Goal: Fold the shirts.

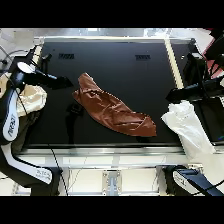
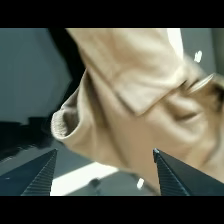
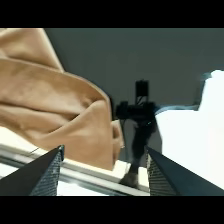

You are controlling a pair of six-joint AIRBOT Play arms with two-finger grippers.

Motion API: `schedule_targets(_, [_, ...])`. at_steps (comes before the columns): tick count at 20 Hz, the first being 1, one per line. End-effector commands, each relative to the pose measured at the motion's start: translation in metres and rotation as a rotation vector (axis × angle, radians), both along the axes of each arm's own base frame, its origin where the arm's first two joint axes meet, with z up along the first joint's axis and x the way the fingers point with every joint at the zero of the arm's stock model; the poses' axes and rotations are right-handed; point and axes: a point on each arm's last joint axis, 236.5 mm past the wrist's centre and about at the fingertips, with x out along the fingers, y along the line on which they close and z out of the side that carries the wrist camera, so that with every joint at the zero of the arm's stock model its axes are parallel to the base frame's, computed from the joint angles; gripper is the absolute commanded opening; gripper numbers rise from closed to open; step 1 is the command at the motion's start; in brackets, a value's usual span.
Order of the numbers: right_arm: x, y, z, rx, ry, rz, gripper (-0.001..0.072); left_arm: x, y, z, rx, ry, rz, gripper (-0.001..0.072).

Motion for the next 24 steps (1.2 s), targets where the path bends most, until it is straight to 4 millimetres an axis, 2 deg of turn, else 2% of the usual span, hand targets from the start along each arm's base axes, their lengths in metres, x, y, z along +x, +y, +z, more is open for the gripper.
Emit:
schedule_targets(1, [-0.005,0.016,-0.003,0.069,0.024,0.014,0.0550,-0.007,0.000,-0.045,0.043,0.021,-0.138,0.0704])
schedule_targets(3, [-0.003,0.028,0.002,0.123,0.012,0.026,0.0550,-0.004,0.001,-0.054,0.055,0.006,-0.161,0.0664])
schedule_targets(6, [-0.002,0.041,0.008,0.184,0.000,0.040,0.0550,0.009,0.000,-0.056,0.084,-0.051,-0.159,0.0655])
schedule_targets(11, [-0.002,0.047,0.011,0.209,0.000,0.046,0.0550,0.011,-0.016,-0.064,0.097,-0.069,-0.202,0.0642])
schedule_targets(13, [-0.002,0.049,0.012,0.219,-0.001,0.049,0.0549,0.011,-0.025,-0.068,0.098,-0.066,-0.217,0.0526])
schedule_targets(16, [-0.004,0.055,0.014,0.245,0.001,0.056,0.0549,0.015,-0.033,-0.069,0.106,-0.085,-0.221,0.0087])
schedule_targets(17, [-0.004,0.056,0.015,0.252,0.002,0.059,0.0549,0.016,-0.033,-0.068,0.109,-0.088,-0.223,0.0014])
schedule_targets(18, [-0.005,0.056,0.014,0.250,0.009,0.061,0.0549,0.016,-0.034,-0.065,0.108,-0.088,-0.227,0.0014])
schedule_targets(20, [-0.013,0.044,-0.002,0.192,0.058,0.052,0.0547,0.014,-0.026,-0.054,0.139,-0.092,-0.247,0.0014])
schedule_targets(22, [-0.023,0.028,-0.039,0.123,0.139,0.022,0.0547,0.011,-0.007,-0.042,0.217,-0.089,-0.242,0.0014])
schedule_targets(24, [-0.023,0.026,-0.080,0.132,0.175,-0.033,0.0547,0.007,0.010,-0.030,0.277,-0.077,-0.221,0.0014])
